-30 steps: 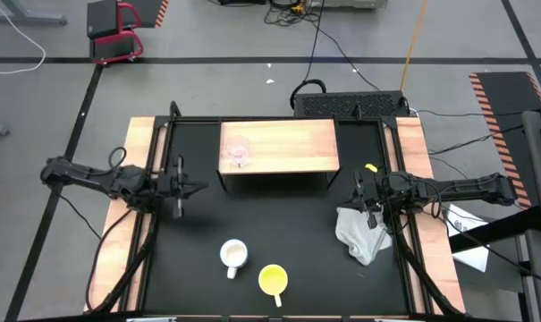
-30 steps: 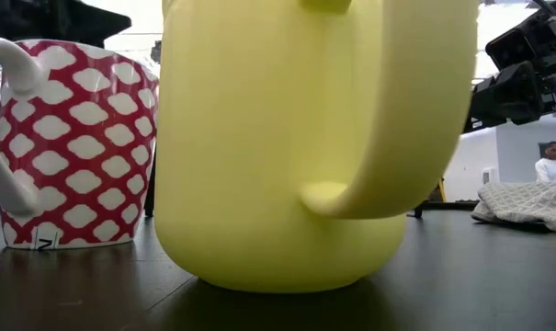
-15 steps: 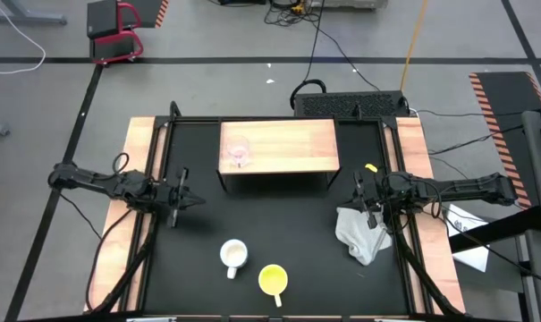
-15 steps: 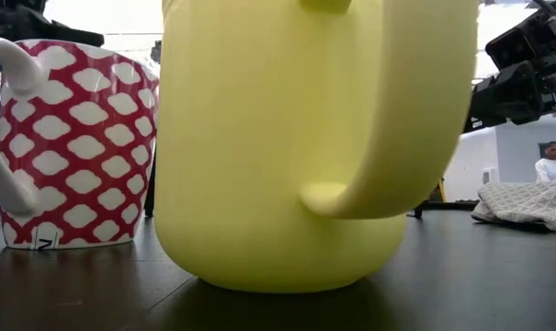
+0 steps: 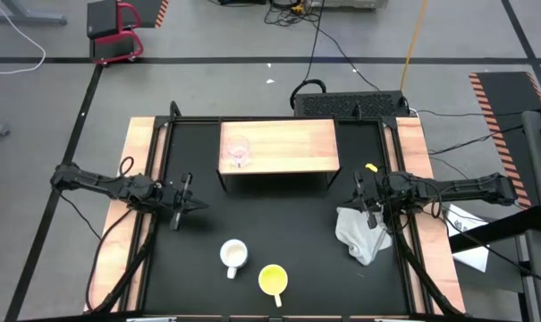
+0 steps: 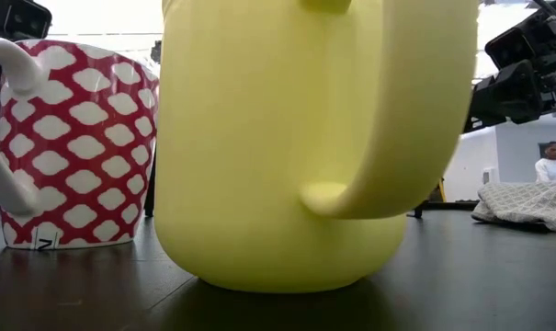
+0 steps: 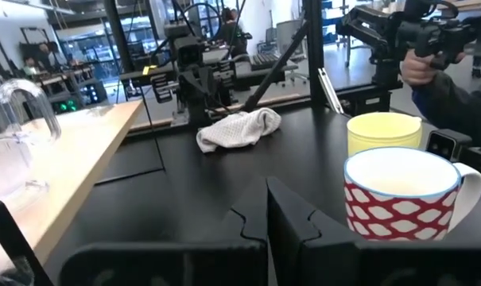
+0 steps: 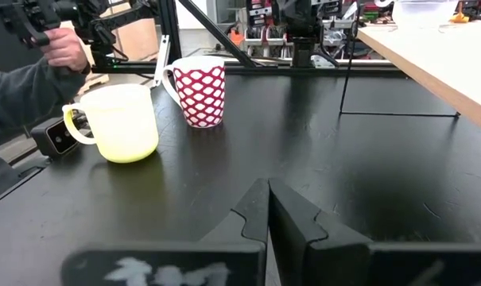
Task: Stack small to large cups/mugs on shelf
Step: Put the yellow mug on the shelf
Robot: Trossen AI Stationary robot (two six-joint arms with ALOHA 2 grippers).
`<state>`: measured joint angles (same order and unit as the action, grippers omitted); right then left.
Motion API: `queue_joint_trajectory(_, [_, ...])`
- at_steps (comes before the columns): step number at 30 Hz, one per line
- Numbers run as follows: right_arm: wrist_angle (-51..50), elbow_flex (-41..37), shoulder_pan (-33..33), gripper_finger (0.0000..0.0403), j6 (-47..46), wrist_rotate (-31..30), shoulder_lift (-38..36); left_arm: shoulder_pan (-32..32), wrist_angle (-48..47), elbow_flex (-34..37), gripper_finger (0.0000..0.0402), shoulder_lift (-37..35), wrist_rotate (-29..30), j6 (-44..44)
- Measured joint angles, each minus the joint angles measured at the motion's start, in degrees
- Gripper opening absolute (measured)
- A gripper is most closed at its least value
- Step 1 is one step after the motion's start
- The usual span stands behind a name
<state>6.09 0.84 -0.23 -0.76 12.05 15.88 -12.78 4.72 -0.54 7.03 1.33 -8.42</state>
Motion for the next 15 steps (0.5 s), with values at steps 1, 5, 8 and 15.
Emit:
queue_joint_trajectory(1, [0.00, -0.01, 0.01, 0.0000, -0.05, 0.01, 0.02, 0.00, 0.12, 0.00, 0.0000, 0.00, 0.01, -0.07])
queue_joint_trajectory(5, [0.00, -0.02, 0.01, 0.0000, -0.06, 0.00, 0.01, 0.00, 0.16, 0.00, 0.0000, 0.00, 0.01, -0.24])
queue_joint_trajectory(8, [0.00, -0.02, 0.01, 0.0000, -0.04, 0.00, 0.00, 0.00, 0.16, 0.00, 0.0000, 0.00, 0.01, -0.26])
queue_joint_trajectory(15, [-0.02, -0.02, 0.02, 0.0000, -0.06, 0.00, 0.00, 0.00, 0.17, -0.02, 0.0000, 0.00, 0.04, -0.26])
